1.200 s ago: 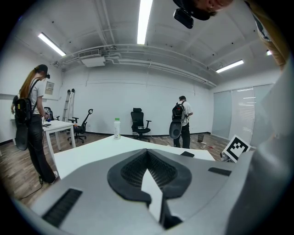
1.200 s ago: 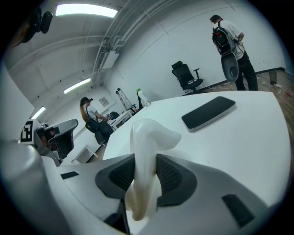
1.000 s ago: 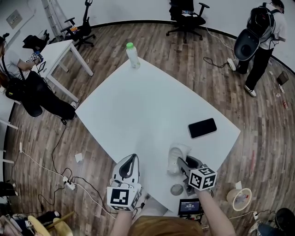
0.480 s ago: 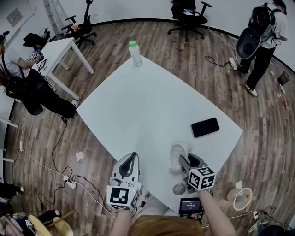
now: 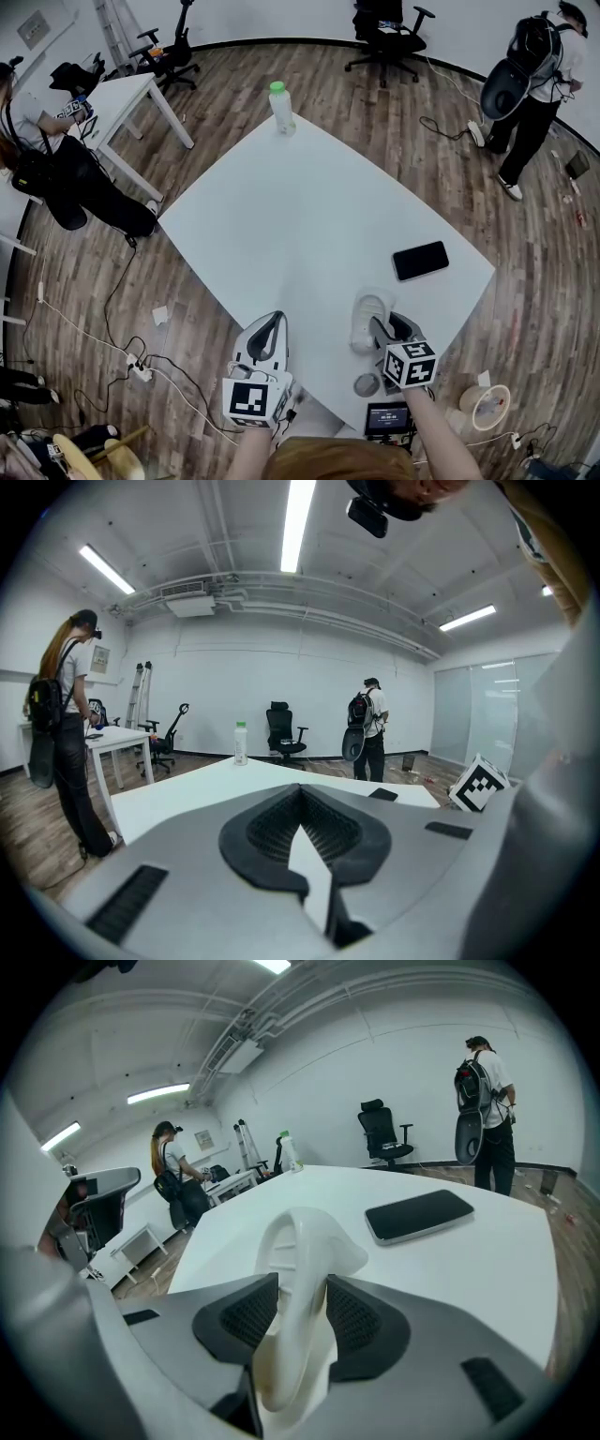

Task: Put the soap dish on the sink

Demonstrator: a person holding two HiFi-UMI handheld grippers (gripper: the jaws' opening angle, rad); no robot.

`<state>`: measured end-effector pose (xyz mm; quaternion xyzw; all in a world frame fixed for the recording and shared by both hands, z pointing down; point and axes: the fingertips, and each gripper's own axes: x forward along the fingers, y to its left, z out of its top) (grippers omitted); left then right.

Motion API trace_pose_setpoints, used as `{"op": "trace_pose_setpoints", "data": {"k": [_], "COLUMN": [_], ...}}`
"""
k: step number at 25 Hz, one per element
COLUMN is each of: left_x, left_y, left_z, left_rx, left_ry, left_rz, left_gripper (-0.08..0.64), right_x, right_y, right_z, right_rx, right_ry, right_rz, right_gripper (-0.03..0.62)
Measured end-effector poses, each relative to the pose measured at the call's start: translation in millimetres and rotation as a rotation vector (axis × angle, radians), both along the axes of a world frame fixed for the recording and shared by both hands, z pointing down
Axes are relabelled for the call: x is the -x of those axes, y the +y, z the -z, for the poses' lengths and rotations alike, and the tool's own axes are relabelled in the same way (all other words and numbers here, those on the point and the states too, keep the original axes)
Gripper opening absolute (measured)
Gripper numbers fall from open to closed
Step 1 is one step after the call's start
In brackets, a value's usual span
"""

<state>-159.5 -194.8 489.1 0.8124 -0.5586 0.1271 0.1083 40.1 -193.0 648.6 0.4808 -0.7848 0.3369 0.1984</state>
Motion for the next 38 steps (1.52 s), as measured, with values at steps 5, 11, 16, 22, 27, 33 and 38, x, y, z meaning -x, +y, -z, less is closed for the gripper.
{"op": "trace_pose_setpoints", "data": {"k": [5,11,16,22,27,33,38], "left_x": [-6.7,1.7,7.5,6.2,1.9,-3.0,-8.6], "left_y": [-0.5,5.0,2.8,1.8,4.8,6.8,9.4], "left_z": [4.1,-0.8,-4.1,-1.0,-1.9,4.0,8.8], "left_rx": [-0.012,-0.005,0.000,-0.007,-0.004,-0.013,-0.023], "left_ry": [-0.005,0.003,0.010,0.012,0.015,0.022,0.020], "left_rz": [-0.017,-0.010,0.004,0.001,-0.001,-0.007,-0.007], "left_gripper": [0.006,0.007,0.006,0.007,0.008,0.007,0.007], "right_x": [-6.5,-14.1,-10.8,-12.0,-17.2,-17.1,-22.3], "right_y": [1.0,-1.0,-2.3,2.1,6.5,11.1,13.7], "right_z": [-4.2,-11.4,-13.7,-10.0,-2.2,7.9,18.0], "right_rx": [0.021,0.014,0.024,0.016,-0.020,-0.042,-0.070], "right_ry": [0.053,0.137,0.156,0.146,0.148,0.141,0.134], "right_rz": [0.009,-0.004,0.010,0.005,-0.002,0.031,0.042], "right_gripper": [0.158,0.172,0.183,0.183,0.181,0.032,0.008]}}
